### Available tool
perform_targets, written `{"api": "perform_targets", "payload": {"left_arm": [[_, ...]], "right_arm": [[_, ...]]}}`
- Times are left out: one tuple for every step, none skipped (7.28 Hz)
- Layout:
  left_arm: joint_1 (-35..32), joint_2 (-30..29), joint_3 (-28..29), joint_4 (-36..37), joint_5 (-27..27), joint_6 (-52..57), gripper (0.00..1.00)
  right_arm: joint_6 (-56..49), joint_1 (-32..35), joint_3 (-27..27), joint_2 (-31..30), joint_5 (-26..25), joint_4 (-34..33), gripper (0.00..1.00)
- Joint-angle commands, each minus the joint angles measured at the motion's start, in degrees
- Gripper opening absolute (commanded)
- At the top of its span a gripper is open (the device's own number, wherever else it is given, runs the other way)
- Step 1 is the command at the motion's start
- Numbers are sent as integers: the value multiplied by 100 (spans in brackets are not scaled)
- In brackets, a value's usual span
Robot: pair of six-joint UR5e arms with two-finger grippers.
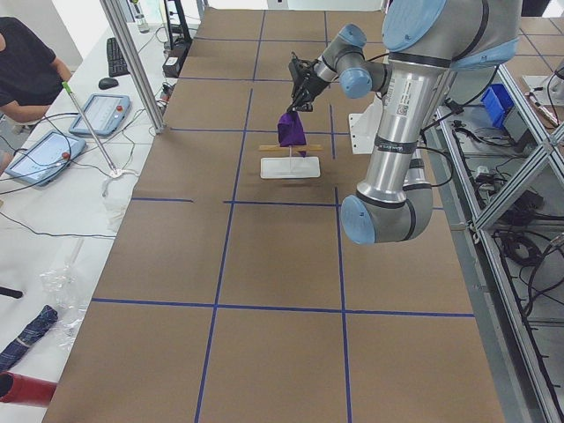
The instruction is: Hang towel on rack
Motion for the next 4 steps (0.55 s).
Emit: {"api": "perform_targets", "payload": {"left_arm": [[-131, 363, 163, 6, 10, 234, 0], [-131, 460, 434, -12, 28, 253, 0], [-131, 469, 620, -20, 37, 253, 0], [-131, 574, 804, -21, 89, 279, 0]], "right_arm": [[-30, 7, -100, -79, 68, 5, 100], [-48, 7, -109, -123, 208, 5, 100], [-48, 94, -135, -149, 244, 5, 100], [-56, 191, -214, -167, 262, 5, 100]]}}
